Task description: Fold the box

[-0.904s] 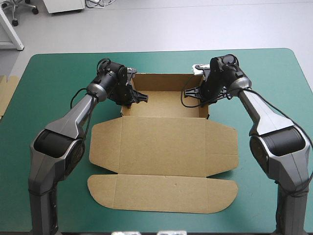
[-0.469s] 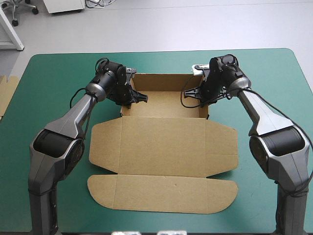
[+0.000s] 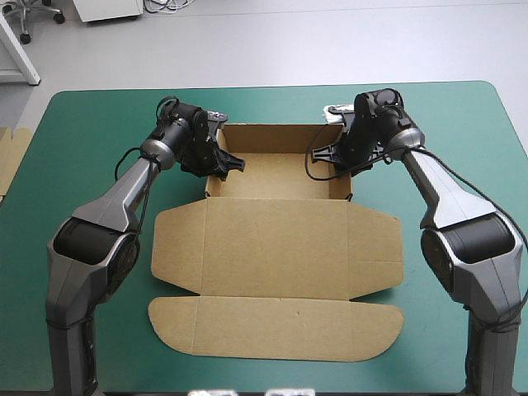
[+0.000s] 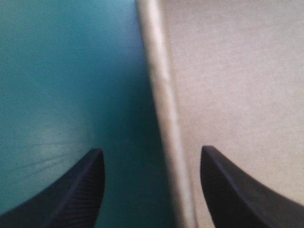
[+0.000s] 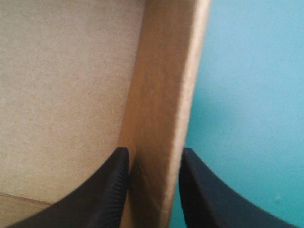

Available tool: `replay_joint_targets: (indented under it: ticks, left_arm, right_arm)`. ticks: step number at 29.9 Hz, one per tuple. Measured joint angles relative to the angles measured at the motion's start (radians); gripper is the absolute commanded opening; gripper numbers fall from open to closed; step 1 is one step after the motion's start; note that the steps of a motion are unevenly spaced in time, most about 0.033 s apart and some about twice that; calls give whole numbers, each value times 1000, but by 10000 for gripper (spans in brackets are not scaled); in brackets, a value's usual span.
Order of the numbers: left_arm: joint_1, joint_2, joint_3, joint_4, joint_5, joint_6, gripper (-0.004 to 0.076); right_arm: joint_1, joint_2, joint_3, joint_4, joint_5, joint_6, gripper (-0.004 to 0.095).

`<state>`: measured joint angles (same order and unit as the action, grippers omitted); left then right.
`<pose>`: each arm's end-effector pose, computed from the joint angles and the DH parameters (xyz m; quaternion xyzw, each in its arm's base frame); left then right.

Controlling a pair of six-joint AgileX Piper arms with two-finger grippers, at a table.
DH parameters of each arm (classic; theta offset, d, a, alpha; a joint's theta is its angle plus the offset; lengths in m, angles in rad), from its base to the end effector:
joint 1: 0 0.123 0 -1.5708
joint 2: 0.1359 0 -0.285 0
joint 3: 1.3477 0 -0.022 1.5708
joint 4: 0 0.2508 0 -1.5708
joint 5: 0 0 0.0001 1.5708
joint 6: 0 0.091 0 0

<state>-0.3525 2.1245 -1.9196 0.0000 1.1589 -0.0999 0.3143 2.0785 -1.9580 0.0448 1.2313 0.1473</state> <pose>0.4310 -0.1586 0.2482 0.1246 0.9813 -0.0329 0.1428 0.4265 0.1427 0.2779 -0.0783 0.9850 0.0563 0.1434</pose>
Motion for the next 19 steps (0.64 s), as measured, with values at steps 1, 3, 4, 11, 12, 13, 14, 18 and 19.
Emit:
replay_joint_targets:
  ticks: [1, 3, 4, 11, 12, 13, 14, 18, 19]
  left_arm:
    - [0, -1, 0, -19, 0, 3, 478]
    - [-1, -5, 3, -50, -4, 13, 478]
    - [-1, -10, 4, -61, -5, 19, 478]
    - [-3, -81, 6, -76, -31, 26, 477]
    - [-3, -93, 5, -75, -31, 26, 477]
    - [-3, -107, 5, -75, -31, 26, 477]
    - [-3, -121, 5, -75, -31, 26, 477]
    - [-3, -172, 6, -67, -33, 26, 471]
    - [-3, -186, 7, -61, -33, 26, 466]
  right_arm:
    - [0, -4, -3, -4, 1, 0, 498]
    - [0, -16, -11, -10, 2, 0, 536]
    - [0, -23, -14, -12, 2, 0, 539]
    - [0, -72, -19, -20, 5, 0, 536]
    - [0, -79, -19, -20, 6, 1, 536]
    - [0, -88, -19, -21, 6, 1, 536]
    - [0, -97, -19, -21, 6, 3, 536]
    - [0, -149, -19, -21, 9, 3, 531]
    - [0, -165, -19, -21, 10, 3, 523]
